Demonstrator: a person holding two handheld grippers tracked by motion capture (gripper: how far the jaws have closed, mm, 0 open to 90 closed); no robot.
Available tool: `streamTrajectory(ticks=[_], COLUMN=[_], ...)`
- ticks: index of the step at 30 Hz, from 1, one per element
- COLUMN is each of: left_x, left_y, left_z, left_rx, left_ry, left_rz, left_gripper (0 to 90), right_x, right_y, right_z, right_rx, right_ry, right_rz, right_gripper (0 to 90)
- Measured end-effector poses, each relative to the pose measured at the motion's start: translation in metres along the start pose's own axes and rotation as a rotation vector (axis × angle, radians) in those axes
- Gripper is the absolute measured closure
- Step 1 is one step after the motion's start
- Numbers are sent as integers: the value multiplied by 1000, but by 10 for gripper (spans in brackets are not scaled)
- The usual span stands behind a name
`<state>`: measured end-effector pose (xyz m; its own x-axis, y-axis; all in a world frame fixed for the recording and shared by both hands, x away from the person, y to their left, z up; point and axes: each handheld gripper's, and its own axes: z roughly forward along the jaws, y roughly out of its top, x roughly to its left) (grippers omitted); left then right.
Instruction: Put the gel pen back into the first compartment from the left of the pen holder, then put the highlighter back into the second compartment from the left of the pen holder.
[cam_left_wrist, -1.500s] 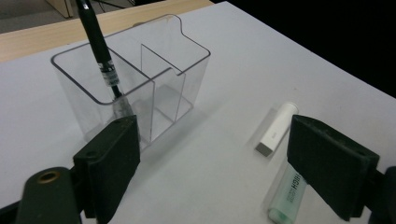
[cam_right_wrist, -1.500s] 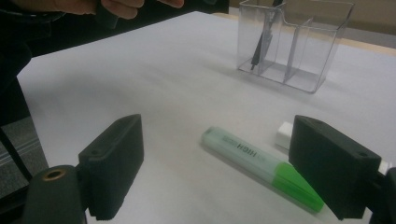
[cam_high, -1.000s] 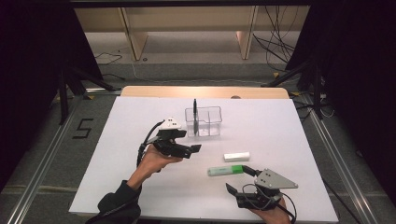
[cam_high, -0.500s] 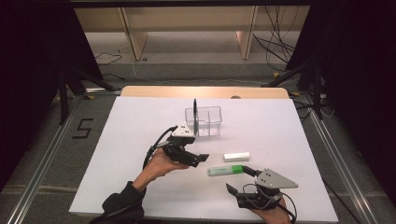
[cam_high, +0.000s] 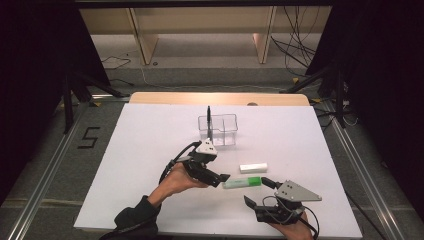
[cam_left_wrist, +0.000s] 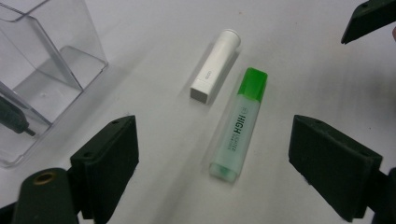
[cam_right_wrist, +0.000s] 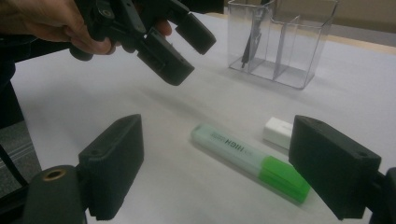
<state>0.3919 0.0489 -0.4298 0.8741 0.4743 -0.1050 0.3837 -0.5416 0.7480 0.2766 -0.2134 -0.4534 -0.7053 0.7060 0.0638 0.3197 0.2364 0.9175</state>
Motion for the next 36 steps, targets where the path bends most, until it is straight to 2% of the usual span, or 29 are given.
streamTrajectory(ticks=[22, 28, 31, 34, 36], left_x=[-9, -14, -15, -17, -18], left_y=[-3, -2, -4, -6, -8], left_z=[24, 33, 38, 43, 45], left_rx=[78, 104, 107, 125, 129], left_ry=[-25, -32, -37, -34, -47], left_rz=[38, 72, 98, 114, 115], left_gripper=[170, 184, 219, 243, 263], right_x=[-2, -3, -2, -1, 0], right_y=[-1, -1, -1, -1, 0], right_z=[0, 0, -1, -1, 0], right_rx=[1, 2, 1, 6, 6], right_ry=[-4, -4, -6, -10, -9], right_rz=[4, 4, 3, -5, -6], right_gripper=[189, 189, 189, 189, 189])
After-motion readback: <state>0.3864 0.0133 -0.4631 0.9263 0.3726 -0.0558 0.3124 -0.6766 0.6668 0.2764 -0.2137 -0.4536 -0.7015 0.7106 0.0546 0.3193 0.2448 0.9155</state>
